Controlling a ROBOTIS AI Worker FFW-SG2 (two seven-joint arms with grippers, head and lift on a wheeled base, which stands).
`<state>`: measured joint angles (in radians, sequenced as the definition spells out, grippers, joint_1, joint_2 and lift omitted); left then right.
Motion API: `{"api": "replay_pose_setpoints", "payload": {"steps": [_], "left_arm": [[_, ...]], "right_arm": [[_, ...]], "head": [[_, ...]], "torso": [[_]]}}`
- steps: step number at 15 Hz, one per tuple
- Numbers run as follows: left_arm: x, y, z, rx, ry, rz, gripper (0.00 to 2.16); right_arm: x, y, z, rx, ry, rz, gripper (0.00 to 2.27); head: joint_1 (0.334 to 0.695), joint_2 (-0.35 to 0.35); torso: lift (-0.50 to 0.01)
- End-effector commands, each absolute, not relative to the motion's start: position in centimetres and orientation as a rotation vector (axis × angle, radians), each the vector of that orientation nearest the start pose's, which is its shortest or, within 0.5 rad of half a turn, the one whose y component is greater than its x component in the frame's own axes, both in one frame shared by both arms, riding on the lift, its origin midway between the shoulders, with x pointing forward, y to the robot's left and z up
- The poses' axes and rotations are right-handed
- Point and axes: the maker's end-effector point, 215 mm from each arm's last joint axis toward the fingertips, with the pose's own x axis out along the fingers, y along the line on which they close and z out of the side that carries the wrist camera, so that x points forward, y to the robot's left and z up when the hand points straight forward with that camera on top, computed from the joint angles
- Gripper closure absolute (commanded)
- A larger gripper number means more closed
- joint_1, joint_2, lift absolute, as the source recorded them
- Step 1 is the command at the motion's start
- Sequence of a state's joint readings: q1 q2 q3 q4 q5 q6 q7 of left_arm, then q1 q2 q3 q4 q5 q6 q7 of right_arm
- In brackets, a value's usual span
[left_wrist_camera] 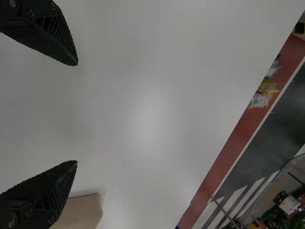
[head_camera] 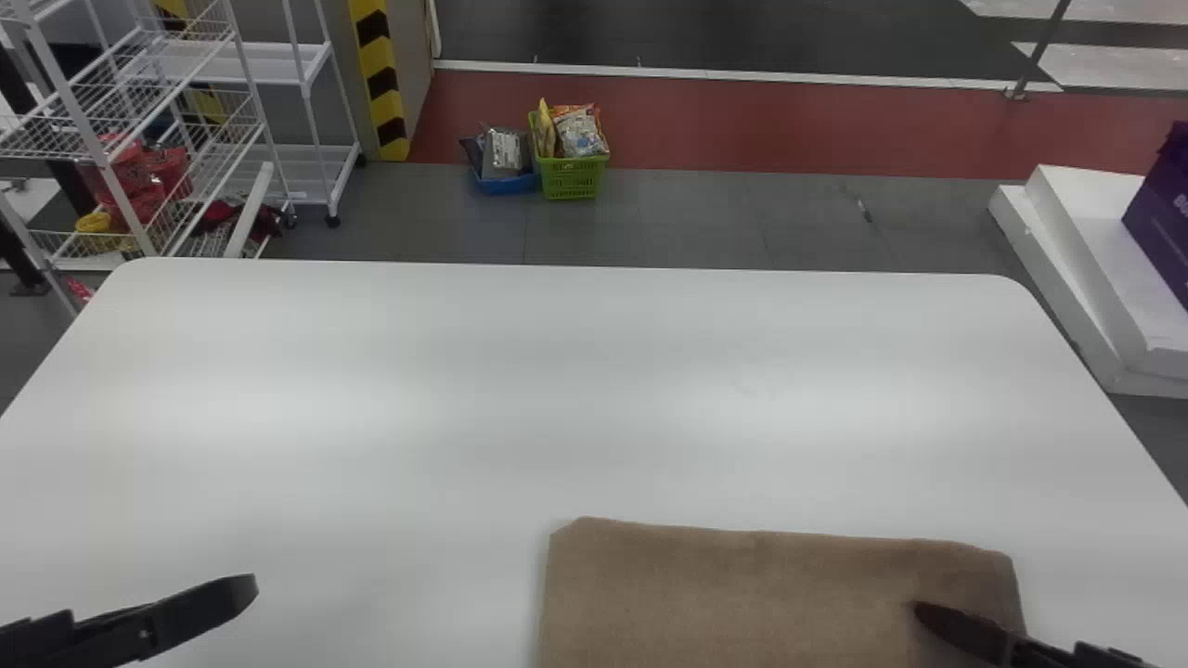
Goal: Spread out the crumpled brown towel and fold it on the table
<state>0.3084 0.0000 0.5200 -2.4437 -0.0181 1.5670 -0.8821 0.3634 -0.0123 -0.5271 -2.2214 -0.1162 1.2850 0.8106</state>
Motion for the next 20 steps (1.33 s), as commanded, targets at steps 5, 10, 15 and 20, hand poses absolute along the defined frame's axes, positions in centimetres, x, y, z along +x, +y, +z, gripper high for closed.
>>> {"api": "replay_pose_setpoints", "payload": {"steps": [5,10,15,20], "left_arm": [[32.5,29.1,-39.9,-0.506,0.844,-0.259,0.08],[32.5,29.2,-39.0,-0.500,0.824,-0.265,0.08],[30.9,27.5,-38.8,-0.491,0.838,-0.303,0.08],[30.6,26.8,-38.0,-0.482,0.826,-0.328,0.08]], "right_arm": [[34.5,-23.4,-47.4,0.502,0.883,0.390,2.05],[31.1,-20.4,-48.7,0.510,0.941,0.434,2.05],[31.8,-22.8,-46.5,0.492,0.862,0.398,1.78],[32.8,-23.4,-42.4,0.518,0.763,0.433,0.01]], "head": [[0.695,0.040],[0.695,0.127],[0.695,0.151],[0.695,0.073]], "torso": [[-0.127],[-0.127],[-0.127],[-0.127]]}}
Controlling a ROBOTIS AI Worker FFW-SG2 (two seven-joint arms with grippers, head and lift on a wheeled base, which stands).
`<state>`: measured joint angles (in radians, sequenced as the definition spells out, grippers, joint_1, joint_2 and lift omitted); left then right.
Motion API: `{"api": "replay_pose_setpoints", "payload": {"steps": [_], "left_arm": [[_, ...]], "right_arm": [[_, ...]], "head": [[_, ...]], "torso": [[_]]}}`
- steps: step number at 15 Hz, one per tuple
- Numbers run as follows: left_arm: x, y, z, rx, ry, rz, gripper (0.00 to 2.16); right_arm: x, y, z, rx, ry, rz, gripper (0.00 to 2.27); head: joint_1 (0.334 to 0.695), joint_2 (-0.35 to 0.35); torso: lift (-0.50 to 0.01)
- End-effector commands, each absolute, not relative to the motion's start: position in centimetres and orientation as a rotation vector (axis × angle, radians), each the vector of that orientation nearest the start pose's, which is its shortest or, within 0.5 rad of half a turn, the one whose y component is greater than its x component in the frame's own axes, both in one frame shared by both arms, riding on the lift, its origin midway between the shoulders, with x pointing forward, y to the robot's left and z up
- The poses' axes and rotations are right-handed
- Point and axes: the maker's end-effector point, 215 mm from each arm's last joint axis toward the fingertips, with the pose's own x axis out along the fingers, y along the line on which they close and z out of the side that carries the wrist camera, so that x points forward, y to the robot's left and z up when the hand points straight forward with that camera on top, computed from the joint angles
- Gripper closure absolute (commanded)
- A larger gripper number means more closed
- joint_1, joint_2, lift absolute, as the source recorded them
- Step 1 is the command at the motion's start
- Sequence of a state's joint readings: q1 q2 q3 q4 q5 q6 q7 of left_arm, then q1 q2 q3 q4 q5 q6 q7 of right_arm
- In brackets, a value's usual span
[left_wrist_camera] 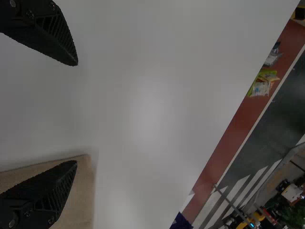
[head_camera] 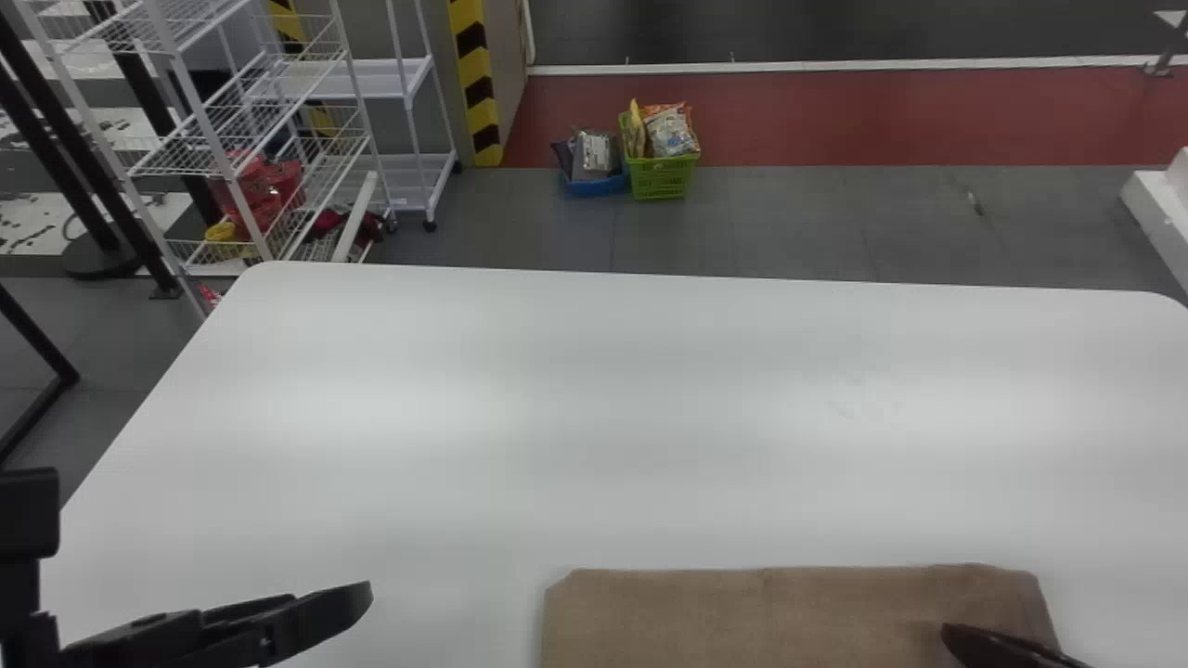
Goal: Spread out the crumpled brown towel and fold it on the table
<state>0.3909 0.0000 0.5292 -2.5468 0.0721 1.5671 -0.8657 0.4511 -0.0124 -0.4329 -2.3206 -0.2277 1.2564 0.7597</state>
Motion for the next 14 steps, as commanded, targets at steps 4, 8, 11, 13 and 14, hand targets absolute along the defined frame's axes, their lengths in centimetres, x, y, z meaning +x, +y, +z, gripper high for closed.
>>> {"api": "replay_pose_setpoints", "payload": {"steps": [4,8,11,13,14], "left_arm": [[28.4,24.9,-38.1,-0.480,0.856,-0.371,0.08],[25.0,22.2,-43.0,-0.465,0.987,-0.369,0.09],[28.2,21.6,-43.4,-0.381,0.873,-0.390,0.08],[29.7,21.1,-43.3,-0.354,0.823,-0.391,0.08],[29.7,20.3,-43.5,-0.350,0.825,-0.400,0.08]], "right_arm": [[33.0,-24.2,-39.5,0.562,0.690,0.460,0.03],[36.6,-31.5,-36.0,0.448,0.442,0.363,0.05],[38.2,-37.4,-34.2,0.379,0.283,0.282,0.05],[37.8,-40.4,-34.2,0.363,0.242,0.239,0.05],[37.2,-41.5,-34.5,0.365,0.235,0.227,0.07]], "head": [[0.695,0.053],[0.695,-0.026],[0.695,-0.181],[0.695,-0.240],[0.695,-0.264]], "torso": [[-0.127],[-0.127],[-0.127],[-0.127],[-0.127]]}}
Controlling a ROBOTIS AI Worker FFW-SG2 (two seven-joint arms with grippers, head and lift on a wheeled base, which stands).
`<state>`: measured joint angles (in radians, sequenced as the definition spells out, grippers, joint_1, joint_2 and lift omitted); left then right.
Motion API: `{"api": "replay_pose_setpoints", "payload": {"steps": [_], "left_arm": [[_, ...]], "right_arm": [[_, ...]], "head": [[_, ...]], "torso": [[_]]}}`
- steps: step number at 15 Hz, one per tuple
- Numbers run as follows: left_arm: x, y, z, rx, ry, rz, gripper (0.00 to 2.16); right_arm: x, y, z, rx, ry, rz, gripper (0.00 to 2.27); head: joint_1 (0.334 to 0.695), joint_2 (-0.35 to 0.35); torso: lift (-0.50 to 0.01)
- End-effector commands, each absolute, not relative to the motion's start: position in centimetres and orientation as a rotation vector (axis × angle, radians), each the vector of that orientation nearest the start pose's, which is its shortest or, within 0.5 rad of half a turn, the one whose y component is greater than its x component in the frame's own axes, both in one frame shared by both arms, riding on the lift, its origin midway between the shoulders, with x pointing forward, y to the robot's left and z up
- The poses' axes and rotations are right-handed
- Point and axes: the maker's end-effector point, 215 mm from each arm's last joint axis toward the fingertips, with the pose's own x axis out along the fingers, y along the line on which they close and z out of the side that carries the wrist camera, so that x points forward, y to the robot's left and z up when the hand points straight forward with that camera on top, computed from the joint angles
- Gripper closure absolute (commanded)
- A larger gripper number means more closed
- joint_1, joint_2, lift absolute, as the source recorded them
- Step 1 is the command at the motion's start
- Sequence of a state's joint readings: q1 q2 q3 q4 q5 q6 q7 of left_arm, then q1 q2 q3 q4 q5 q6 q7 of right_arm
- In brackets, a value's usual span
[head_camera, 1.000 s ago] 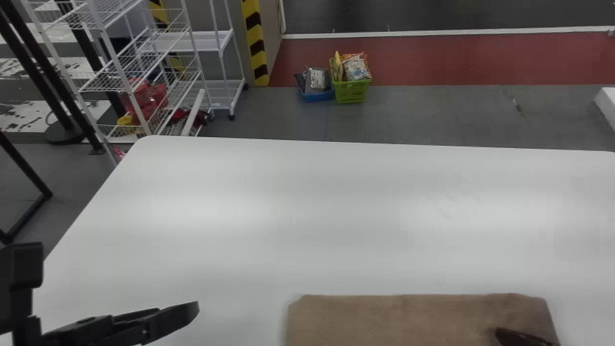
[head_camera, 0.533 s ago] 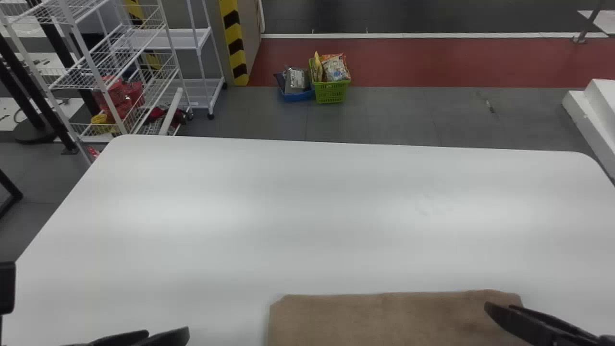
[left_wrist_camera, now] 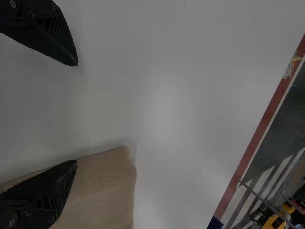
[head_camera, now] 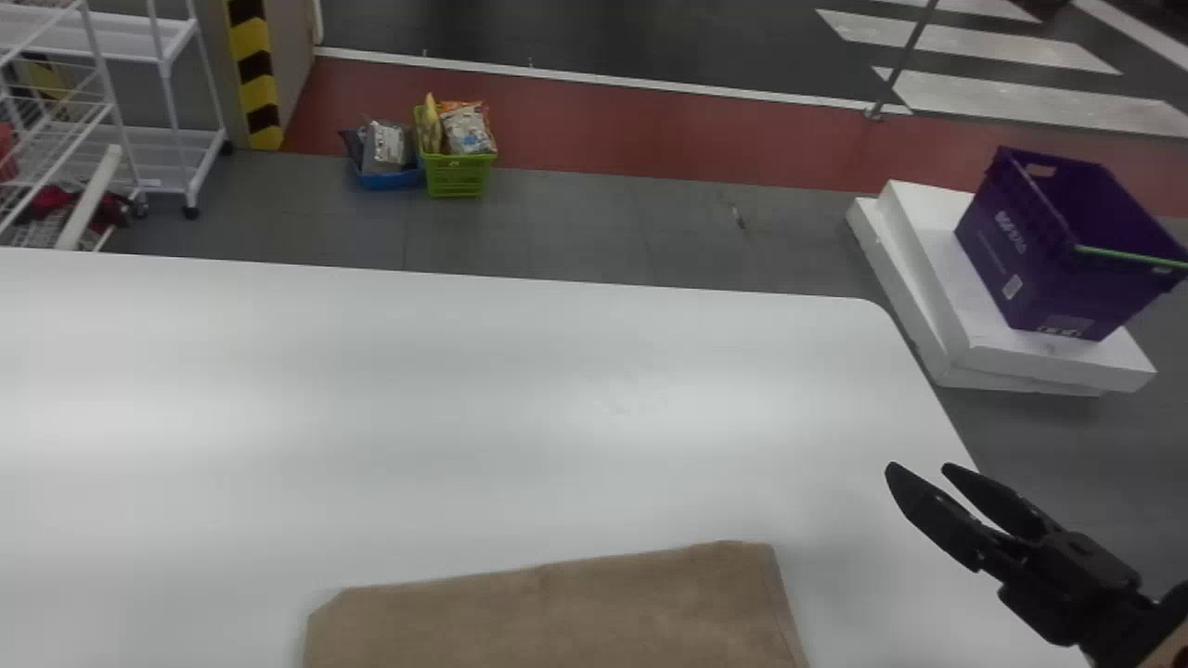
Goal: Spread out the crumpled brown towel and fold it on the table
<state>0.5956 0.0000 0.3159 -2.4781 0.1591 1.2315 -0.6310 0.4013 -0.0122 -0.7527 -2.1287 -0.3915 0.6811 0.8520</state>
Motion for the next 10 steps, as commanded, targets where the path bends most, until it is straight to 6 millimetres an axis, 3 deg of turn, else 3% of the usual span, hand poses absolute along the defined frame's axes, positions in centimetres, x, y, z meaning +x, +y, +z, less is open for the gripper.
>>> {"api": "replay_pose_setpoints", "payload": {"steps": [1,2,5,10], "left_arm": [[29.8,19.5,-43.4,-0.345,0.819,-0.408,0.08],[29.8,19.1,-43.3,-0.344,0.816,-0.407,0.08],[28.7,17.7,-42.5,-0.354,0.825,-0.420,0.09],[25.9,15.4,-42.1,-0.363,0.889,-0.446,0.09]], "right_arm": [[36.7,-43.2,-34.4,0.352,0.215,0.204,0.07],[36.2,-44.9,-34.8,0.340,0.204,0.177,0.08],[34.8,-48.1,-36.2,0.325,0.178,0.112,0.08],[33.0,-50.5,-37.8,0.290,0.175,0.066,0.13]], "head": [[0.695,-0.286],[0.695,-0.336],[0.695,-0.350],[0.695,-0.350]], "torso": [[-0.127],[-0.127],[-0.127],[-0.127]]}}
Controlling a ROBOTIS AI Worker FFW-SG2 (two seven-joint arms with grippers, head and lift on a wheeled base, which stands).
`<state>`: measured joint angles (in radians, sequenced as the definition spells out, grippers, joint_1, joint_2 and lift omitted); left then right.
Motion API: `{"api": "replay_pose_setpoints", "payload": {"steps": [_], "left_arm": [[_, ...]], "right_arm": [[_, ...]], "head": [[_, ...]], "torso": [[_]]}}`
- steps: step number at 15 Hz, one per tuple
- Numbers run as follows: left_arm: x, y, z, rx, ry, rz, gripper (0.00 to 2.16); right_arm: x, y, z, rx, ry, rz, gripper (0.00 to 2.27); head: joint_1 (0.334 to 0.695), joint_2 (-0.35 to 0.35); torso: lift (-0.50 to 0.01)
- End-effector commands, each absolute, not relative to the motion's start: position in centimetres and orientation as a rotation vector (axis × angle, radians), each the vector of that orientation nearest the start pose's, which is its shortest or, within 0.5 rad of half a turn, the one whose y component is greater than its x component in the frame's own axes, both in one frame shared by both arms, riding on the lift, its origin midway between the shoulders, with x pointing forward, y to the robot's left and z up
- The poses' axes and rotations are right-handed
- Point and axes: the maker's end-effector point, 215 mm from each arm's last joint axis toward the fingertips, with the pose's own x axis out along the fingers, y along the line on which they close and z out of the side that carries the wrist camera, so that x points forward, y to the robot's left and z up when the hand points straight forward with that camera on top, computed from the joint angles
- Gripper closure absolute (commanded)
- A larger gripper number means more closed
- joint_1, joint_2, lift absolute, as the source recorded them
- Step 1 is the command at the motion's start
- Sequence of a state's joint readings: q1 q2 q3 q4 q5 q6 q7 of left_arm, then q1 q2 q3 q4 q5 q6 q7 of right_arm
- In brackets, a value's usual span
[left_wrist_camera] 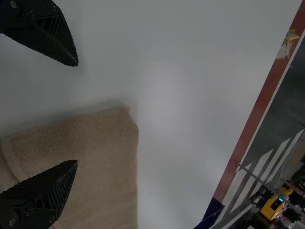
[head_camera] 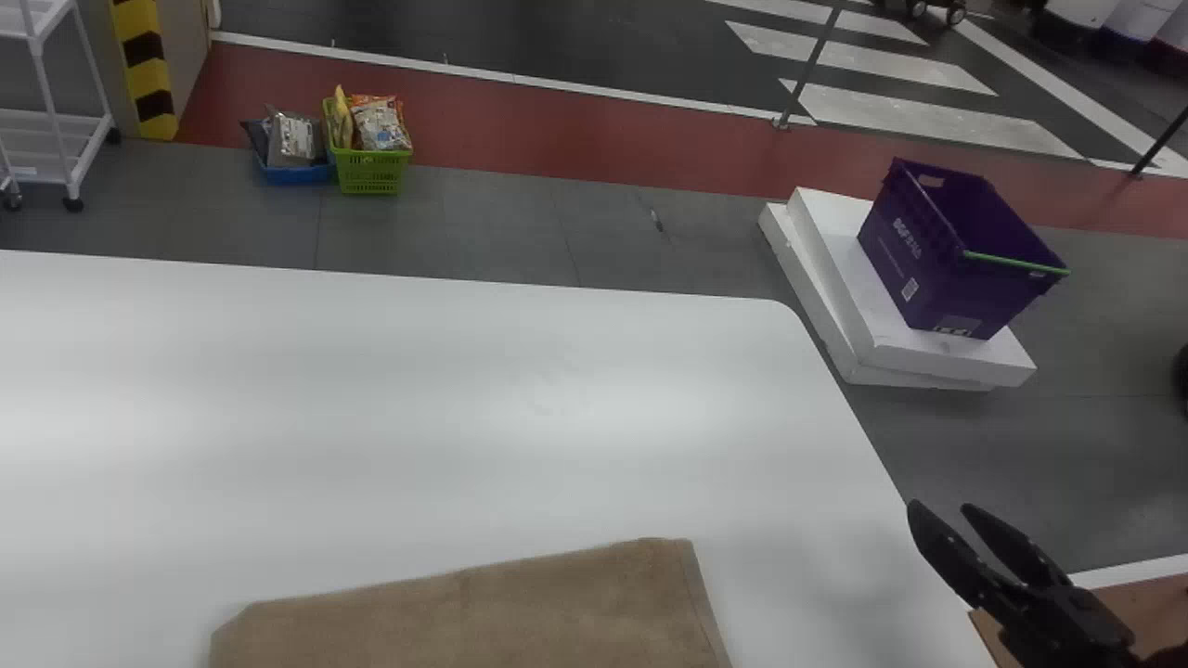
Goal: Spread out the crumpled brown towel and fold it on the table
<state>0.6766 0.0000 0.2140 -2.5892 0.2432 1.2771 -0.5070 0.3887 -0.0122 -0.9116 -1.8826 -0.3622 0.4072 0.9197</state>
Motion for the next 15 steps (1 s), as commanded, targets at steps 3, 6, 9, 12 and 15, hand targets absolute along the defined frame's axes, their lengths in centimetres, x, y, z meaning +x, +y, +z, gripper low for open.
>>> {"api": "replay_pose_setpoints", "payload": {"steps": [3,6,9,12,15], "left_arm": [[25.3,14.3,-41.6,-0.361,0.890,-0.465,0.09],[25.9,14.3,-41.4,-0.334,0.874,-0.451,0.09],[26.4,14.9,-41.3,-0.313,0.855,-0.434,0.09],[27.5,15.8,-40.8,-0.283,0.813,-0.409,0.09],[28.4,16.3,-40.1,-0.265,0.774,-0.397,0.09]], "right_arm": [[31.8,-50.4,-38.3,0.302,0.180,0.084,0.17],[31.4,-46.3,-37.5,0.360,0.270,0.178,0.18],[30.7,-41.8,-36.7,0.485,0.411,0.247,0.20],[29.4,-37.0,-37.0,0.566,0.594,0.273,0.20],[28.9,-33.2,-37.2,0.668,0.745,0.270,0.20]], "head": [[0.695,-0.350],[0.695,-0.350],[0.695,-0.350],[0.695,-0.350],[0.695,-0.350]], "torso": [[-0.127],[-0.127],[-0.127],[-0.127],[-0.127]]}}
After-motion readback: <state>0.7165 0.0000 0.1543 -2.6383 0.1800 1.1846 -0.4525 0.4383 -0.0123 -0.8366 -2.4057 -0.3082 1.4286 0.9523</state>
